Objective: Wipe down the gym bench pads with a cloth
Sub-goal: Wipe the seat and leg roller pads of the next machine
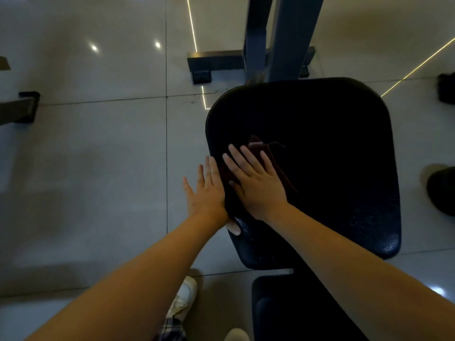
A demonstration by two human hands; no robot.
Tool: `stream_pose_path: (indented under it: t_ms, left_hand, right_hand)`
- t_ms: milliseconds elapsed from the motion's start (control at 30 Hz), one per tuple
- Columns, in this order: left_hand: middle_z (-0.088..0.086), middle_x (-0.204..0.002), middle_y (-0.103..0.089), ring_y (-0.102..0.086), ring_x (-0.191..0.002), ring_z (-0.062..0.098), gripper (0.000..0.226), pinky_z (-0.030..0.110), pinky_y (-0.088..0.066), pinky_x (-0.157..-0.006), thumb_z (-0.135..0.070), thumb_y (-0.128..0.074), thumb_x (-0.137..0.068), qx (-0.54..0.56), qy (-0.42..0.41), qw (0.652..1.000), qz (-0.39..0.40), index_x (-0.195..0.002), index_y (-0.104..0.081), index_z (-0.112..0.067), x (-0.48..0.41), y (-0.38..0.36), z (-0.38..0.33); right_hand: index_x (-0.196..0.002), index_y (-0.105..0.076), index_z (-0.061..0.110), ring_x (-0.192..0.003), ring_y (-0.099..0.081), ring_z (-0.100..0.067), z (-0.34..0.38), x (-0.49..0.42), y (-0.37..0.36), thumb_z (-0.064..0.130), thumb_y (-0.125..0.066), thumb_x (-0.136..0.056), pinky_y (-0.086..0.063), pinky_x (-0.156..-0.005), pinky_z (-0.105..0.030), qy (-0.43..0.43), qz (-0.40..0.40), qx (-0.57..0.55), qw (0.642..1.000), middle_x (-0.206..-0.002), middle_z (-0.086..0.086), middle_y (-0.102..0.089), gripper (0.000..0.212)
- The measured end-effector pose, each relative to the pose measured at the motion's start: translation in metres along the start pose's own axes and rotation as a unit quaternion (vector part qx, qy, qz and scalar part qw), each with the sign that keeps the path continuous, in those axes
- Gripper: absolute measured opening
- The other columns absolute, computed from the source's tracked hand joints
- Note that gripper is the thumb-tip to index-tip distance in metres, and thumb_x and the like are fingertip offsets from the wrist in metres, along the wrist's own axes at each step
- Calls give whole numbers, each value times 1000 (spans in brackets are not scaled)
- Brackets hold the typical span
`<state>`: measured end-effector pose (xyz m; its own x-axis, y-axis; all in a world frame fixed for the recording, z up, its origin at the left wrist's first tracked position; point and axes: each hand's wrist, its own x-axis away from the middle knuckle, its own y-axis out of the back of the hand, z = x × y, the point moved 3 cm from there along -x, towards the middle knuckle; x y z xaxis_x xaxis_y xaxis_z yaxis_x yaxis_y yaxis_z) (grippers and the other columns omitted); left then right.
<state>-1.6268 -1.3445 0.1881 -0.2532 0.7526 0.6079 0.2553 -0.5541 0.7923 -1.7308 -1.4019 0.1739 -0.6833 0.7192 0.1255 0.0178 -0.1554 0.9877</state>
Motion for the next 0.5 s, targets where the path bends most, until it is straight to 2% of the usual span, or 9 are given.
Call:
stream_pose_path:
  t_ms: [167,333,433,500]
  left_hand:
    - [10,-152,38,27,-143,28,167,57,10,-115,-62,-86,-44,15,2,1000,6,-139,39,-6,0,1,2]
    - [12,-149,42,29,-143,29,168,58,9,-114,-63,-86,-42,29,0,1000,-11,-138,40,-6,3,2,3]
    - [15,-149,41,29,-142,33,164,57,10,-114,-71,-80,-46,1,-46,999,-29,-141,36,-6,1,3,10]
    - [17,-150,38,27,-143,34,159,56,10,-113,-74,-76,-49,-32,-100,993,-48,-144,31,-5,-6,13,17]
  right_hand:
    - [-154,-10,29,-148,-1,-11,-5,-5,1,46,-10,-96,3,-119,-40,25,8,-9,1000,-162,8,-6,61]
    - [-153,2,32,-147,12,-8,-5,-11,9,50,4,-89,12,-117,-37,-6,33,-29,999,-161,12,8,67]
    - [-154,1,29,-147,11,-11,3,12,2,49,-5,-94,8,-119,-40,-40,4,-17,999,-161,7,7,64]
    - [-154,-11,26,-149,-2,-16,4,35,-4,48,-15,-98,-1,-120,-44,-35,-11,-15,999,-162,3,-4,61]
